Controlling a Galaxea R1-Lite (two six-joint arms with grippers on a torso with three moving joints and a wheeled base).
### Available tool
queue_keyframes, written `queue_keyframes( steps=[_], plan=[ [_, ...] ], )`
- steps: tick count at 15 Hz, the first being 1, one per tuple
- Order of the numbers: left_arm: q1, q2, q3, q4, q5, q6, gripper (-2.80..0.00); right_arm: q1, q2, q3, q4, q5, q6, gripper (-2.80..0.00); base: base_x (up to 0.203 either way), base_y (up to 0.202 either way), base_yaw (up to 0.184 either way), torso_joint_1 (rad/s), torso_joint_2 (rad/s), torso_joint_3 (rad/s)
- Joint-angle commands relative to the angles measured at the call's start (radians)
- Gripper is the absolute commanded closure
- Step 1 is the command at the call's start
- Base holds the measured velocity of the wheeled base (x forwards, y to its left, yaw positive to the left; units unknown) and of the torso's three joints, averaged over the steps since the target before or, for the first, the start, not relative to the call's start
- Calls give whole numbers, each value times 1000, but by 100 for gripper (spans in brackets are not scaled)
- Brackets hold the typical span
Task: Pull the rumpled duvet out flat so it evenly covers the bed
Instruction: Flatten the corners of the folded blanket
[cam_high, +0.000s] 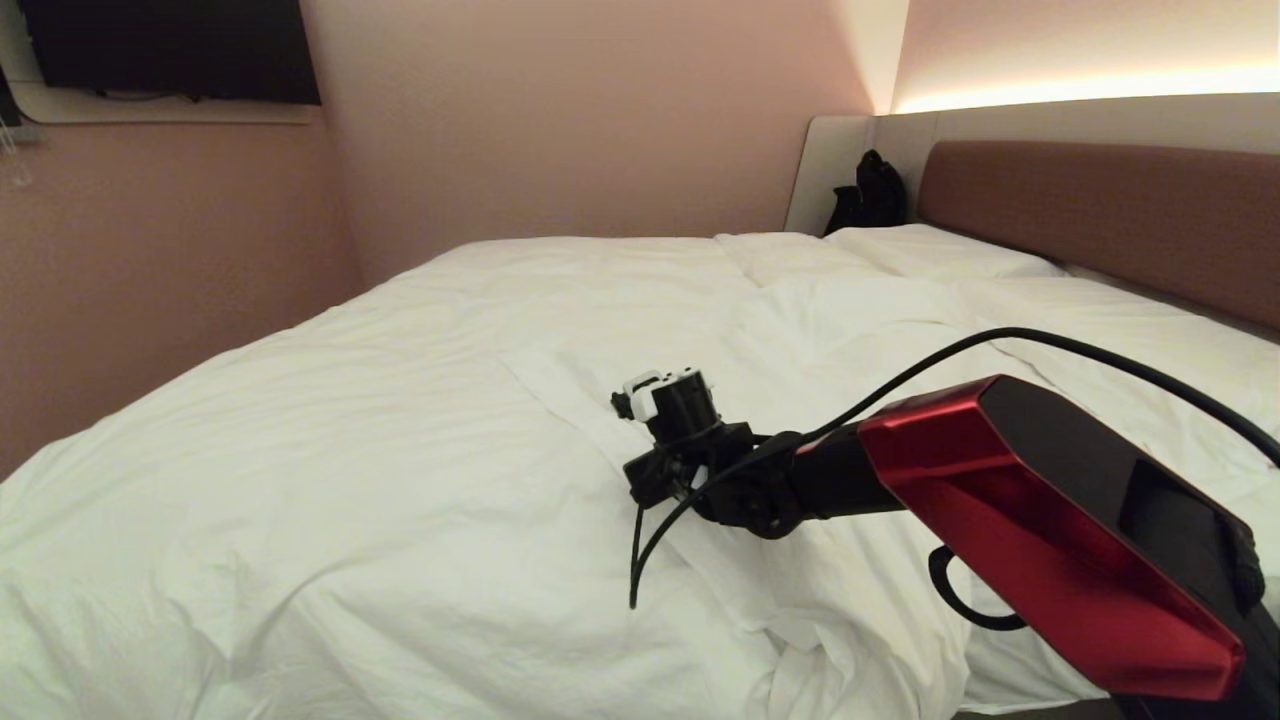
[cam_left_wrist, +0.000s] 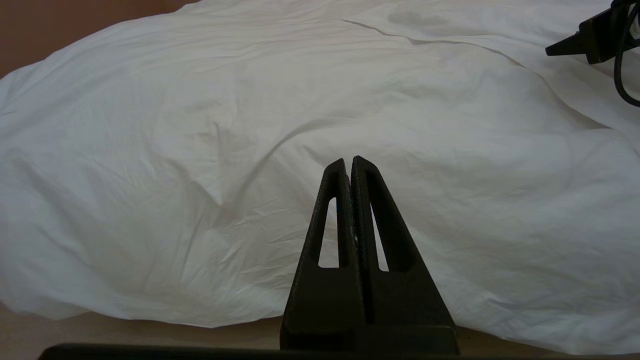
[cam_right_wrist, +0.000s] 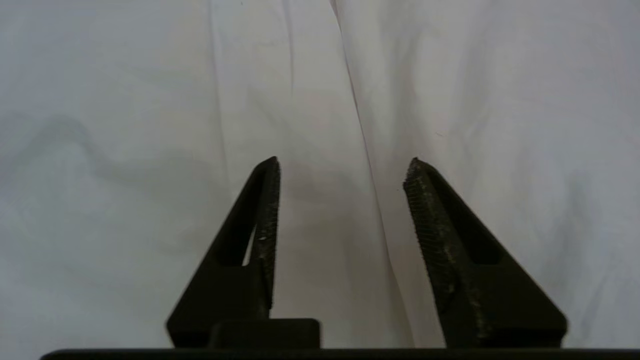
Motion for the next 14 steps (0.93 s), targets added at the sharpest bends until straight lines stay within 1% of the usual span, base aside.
queue_keyframes(
  steps=[1,2,8,14],
  plan=[
    [0,0,0,0,0,1,0,1,2,1,-29,-12,-14,-280,0,0,0,0,0,0],
    [0,0,0,0,0,1,0,1,6,2,-29,-25,-20,-280,0,0,0,0,0,0],
    [0,0,0,0,0,1,0,2,24,3,-71,-27,-39,-280,0,0,0,0,0,0],
    [0,0,0,0,0,1,0,20,26,8,-71,-27,-50,-280,0,0,0,0,0,0]
  ],
)
